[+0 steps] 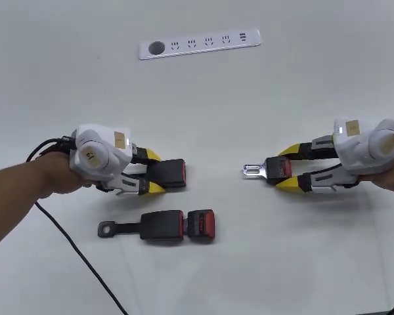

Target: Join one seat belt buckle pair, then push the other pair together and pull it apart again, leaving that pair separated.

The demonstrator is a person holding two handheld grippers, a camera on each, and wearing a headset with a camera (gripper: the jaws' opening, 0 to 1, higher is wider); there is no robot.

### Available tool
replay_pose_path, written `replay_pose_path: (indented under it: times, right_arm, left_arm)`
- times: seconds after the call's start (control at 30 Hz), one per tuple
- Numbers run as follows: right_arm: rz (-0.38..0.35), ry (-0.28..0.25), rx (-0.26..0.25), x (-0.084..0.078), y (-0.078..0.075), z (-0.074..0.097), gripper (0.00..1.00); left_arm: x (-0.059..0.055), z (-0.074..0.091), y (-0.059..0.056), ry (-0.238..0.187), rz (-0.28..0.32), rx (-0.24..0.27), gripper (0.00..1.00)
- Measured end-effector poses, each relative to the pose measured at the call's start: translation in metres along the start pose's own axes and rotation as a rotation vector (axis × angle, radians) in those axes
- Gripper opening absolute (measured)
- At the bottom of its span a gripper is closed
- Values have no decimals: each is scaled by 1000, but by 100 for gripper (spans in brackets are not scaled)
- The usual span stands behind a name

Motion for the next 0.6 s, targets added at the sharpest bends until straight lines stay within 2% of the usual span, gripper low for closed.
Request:
replay_pose_path:
  times: [0.27,0.6]
  right_arm:
    - [-8,-23,0,0,-1,-3,36]
    - [-6,-48,3,10,-1,-15,36]
  left_arm:
    - [0,0,2,8,15,-3,35]
    - [0,1,3,22,19,-5,35]
Point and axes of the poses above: the centre of the closed fingertips' face, and the gripper's own axes: z roughly backward along the fingers, y roughly to its left, x roughly out of its top, the point moved 10 cm from there along z, roughly backward along the fingers, and after that the axes turned 10 degrees about y, right-handed, at the moved point
